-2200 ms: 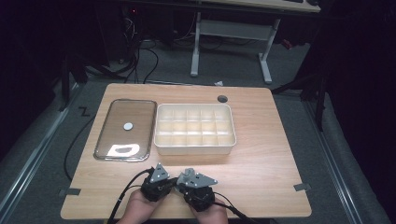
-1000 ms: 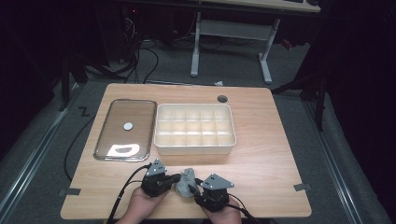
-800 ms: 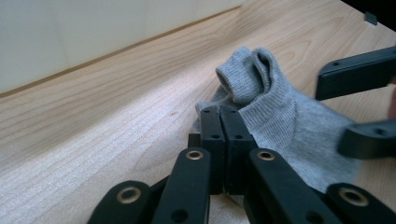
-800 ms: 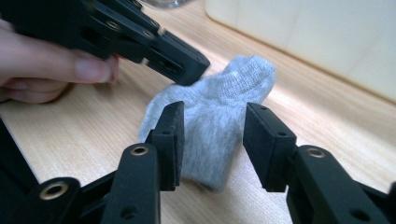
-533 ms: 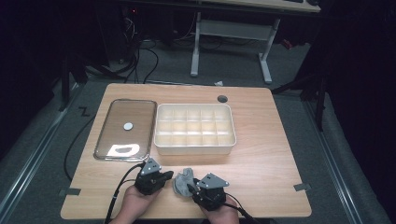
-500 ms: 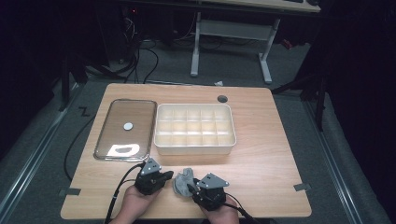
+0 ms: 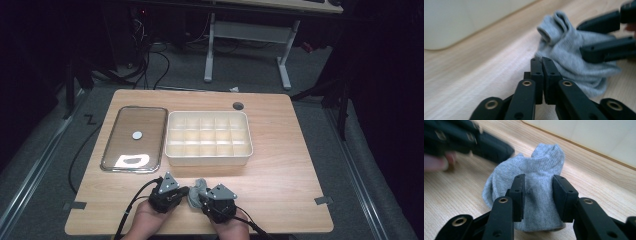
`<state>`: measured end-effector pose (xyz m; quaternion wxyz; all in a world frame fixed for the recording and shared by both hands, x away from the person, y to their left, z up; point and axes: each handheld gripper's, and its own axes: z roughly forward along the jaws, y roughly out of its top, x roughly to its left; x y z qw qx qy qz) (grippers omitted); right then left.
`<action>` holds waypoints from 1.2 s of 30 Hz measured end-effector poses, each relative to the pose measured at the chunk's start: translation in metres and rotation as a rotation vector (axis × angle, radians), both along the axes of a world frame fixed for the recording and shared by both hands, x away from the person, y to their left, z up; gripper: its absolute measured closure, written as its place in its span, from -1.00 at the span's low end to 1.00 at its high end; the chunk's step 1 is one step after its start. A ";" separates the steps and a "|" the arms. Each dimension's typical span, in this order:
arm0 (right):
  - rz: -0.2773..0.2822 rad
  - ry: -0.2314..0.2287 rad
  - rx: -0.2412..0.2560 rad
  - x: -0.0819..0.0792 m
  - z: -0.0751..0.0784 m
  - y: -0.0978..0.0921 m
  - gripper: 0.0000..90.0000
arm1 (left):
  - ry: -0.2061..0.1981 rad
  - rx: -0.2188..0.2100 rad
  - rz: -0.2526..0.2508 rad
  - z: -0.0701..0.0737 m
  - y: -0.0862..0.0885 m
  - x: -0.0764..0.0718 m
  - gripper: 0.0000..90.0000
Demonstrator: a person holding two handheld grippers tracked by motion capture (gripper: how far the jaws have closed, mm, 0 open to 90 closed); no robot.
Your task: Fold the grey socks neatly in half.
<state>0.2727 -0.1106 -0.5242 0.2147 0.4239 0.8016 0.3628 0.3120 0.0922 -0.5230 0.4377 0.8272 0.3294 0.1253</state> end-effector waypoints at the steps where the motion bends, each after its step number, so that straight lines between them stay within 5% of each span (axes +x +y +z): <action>1: 0.000 0.000 0.000 0.000 0.000 0.000 0.43 | 0.000 0.000 0.000 0.000 0.000 0.000 0.95; 2: -0.002 -0.009 -0.005 -0.001 -0.001 0.002 0.44 | -0.039 -0.046 -0.012 0.011 -0.001 -0.008 0.97; 4: -0.002 -0.012 -0.002 -0.001 -0.002 0.002 0.45 | -0.036 -0.077 -0.046 0.015 -0.008 -0.015 0.98; 10: 0.006 0.001 0.017 0.001 -0.003 -0.001 0.46 | 0.053 -0.043 -0.080 -0.002 -0.019 -0.014 1.00; 15: 0.000 0.029 0.058 0.002 0.002 -0.010 0.35 | 0.052 -0.016 -0.085 -0.006 -0.019 -0.013 1.00; 17: -0.015 0.046 0.099 0.003 0.003 -0.017 0.31 | 0.041 -0.008 -0.086 -0.007 -0.020 -0.014 1.00; 20: -0.015 0.141 0.168 0.009 -0.002 -0.029 0.31 | 0.033 0.001 -0.089 -0.007 -0.021 -0.014 1.00; 22: 0.004 0.179 0.208 0.010 -0.005 -0.031 0.54 | 0.026 0.010 -0.083 -0.006 -0.022 -0.014 1.00; 25: 0.014 0.174 0.196 0.009 -0.004 -0.029 0.72 | 0.045 -0.005 -0.079 -0.001 -0.023 -0.017 1.00; 26: 0.026 0.163 0.169 0.008 -0.003 -0.025 0.79 | 0.022 -0.026 -0.088 0.007 -0.025 -0.022 0.97; 29: 0.025 0.158 0.160 0.007 -0.003 -0.024 0.81 | 0.024 0.001 -0.074 0.003 -0.028 -0.021 1.00; 30: 0.026 0.155 0.159 0.006 -0.002 -0.023 0.81 | 0.066 -0.009 -0.072 -0.005 -0.026 -0.017 1.00; 36: 0.049 0.109 0.127 -0.001 0.009 -0.018 0.82 | 0.057 -0.006 -0.077 -0.007 -0.025 -0.015 1.00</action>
